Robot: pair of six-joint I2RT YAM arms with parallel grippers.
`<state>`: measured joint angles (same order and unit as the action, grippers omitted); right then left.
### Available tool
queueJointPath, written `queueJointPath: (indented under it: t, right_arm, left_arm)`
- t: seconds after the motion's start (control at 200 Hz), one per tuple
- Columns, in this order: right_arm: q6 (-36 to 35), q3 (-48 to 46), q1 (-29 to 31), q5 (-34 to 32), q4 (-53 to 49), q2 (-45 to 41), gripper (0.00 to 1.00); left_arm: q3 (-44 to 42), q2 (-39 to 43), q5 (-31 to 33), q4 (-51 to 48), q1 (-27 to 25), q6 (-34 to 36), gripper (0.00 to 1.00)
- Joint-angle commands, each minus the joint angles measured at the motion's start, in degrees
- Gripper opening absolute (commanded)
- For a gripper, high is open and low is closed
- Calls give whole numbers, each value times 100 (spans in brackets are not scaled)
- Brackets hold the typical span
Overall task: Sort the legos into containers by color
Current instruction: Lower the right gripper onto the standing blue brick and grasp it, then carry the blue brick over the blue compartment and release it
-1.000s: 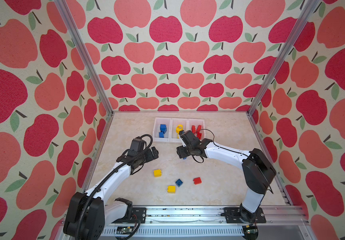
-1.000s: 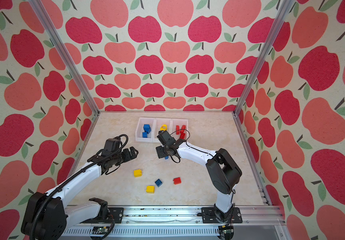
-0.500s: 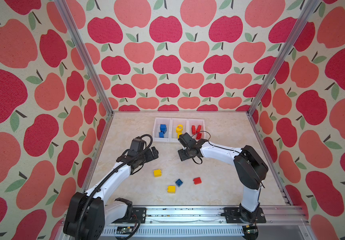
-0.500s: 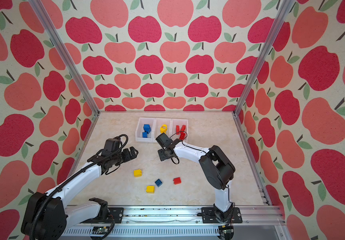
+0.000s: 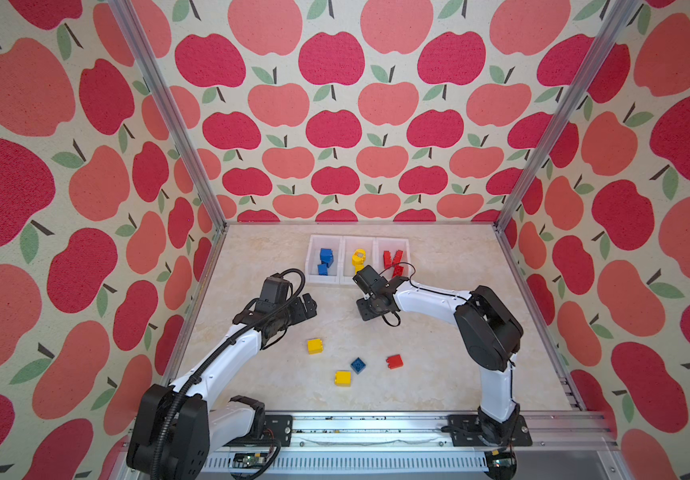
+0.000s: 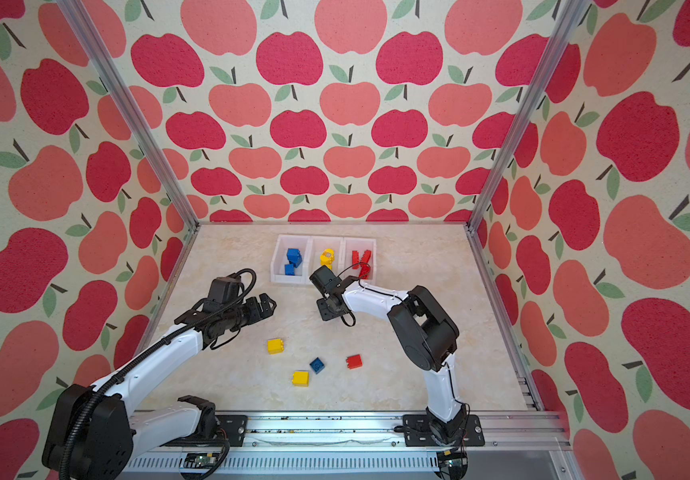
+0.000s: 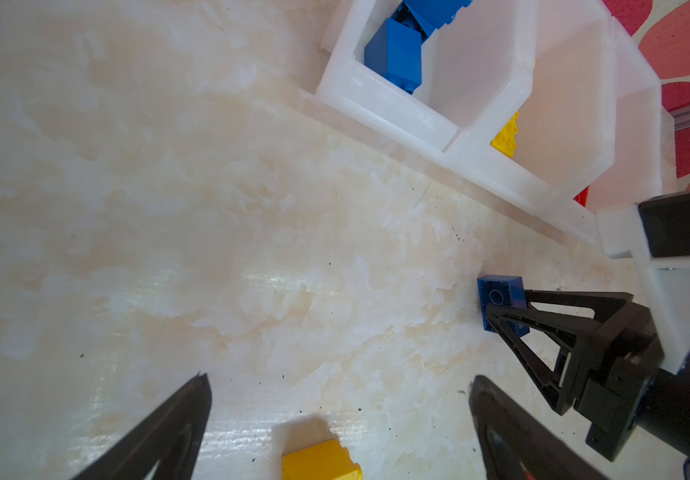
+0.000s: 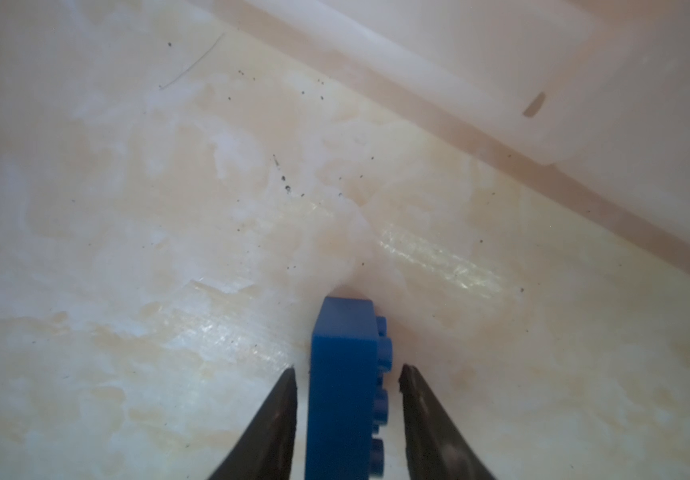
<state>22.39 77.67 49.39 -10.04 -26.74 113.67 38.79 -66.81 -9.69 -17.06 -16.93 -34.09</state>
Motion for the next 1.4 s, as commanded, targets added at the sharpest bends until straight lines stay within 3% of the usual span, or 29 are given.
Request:
queueJointPath:
  t: [0.0, 0.225, 0.495, 0.92, 1.396]
  right_arm:
    - [-39, 152, -44, -112, -154, 120, 35]
    - [-66, 171, -43, -184, -164, 112, 19]
    - [-210, 305, 35, -173, -173, -41, 13]
    - [-692, 1267, 265, -38, -200, 1, 11]
    - [-1166, 3129, 274, 52, -325, 1084, 11]
  left_arm:
    - [-82, -23, 79, -61, -25, -74, 99]
    - [-126, 1, 89, -43, -8, -91, 99]
    - [-196, 74, 85, -31, 21, -106, 99]
    - [-226, 124, 81, -43, 48, -107, 99]
    - [-241, 117, 90, -43, 56, -125, 99]
